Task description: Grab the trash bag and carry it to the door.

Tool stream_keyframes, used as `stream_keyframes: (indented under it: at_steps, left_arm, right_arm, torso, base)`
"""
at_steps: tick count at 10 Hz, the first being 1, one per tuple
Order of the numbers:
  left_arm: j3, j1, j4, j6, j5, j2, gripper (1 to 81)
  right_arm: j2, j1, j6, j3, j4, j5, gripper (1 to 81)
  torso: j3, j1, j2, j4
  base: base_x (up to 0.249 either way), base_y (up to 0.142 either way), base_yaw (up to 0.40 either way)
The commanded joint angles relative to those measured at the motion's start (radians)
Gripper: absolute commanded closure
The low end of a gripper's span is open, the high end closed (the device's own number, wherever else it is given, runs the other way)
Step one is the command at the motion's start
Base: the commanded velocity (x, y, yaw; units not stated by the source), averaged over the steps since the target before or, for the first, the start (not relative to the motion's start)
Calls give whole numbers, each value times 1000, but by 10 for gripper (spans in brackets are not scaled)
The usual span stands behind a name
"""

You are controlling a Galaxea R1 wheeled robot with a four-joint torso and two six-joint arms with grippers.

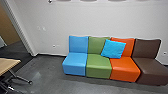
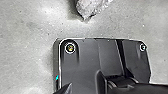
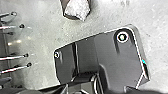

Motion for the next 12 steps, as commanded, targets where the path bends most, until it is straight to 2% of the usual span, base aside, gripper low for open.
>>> stream_keyframes:
  at_steps: [1, 4, 5, 6, 8, 9, 10, 12]
  left_arm:
    - [12, -68, -10, 3, 62, -33, 10]
    - [15, -89, -29, 3, 79, -30, 10]
    - [15, -103, -49, 3, 81, -33, 10]
    - [15, -122, -59, 3, 82, -33, 10]
    - [13, -178, -72, 3, 153, -30, 10]
    - [10, -201, -82, 3, 167, -33, 10]
    - [9, -220, -95, 3, 168, -42, 10]
    - [7, -253, -121, 3, 182, -57, 10]
  right_arm:
    - [-77, 167, 0, 42, 47, -123, 10]
    - [-34, 264, 1, 34, 52, -192, 10]
    - [-25, 281, 0, 26, 67, -204, 10]
    - [-23, 290, 0, 25, 78, -207, 10]
    - [-28, 306, 0, 34, 88, -221, 10]
    - [-30, 307, 0, 31, 98, -227, 10]
    - [-39, 307, 0, 37, 101, -227, 10]
    - [-75, 310, 1, 69, 104, -227, 10]
  torso:
    - [0, 63, -98, 0]
    - [-1, 128, -200, 0]
    - [-25, 150, -235, 0]
    - [-71, 174, -273, 0]
    - [-126, 208, -328, 0]
    - [-247, 290, -455, 0]
    - [-188, 249, -392, 0]
    - [-239, 293, -460, 0]
  base:
    - [0, 0, 0]
    - [0, 0, 0]
    - [0, 0, 0]
    - [0, 0, 0]
    - [0, 0, 0]
    - [0, 0, 0]
    - [0, 0, 0]
    - [0, 0, 0]
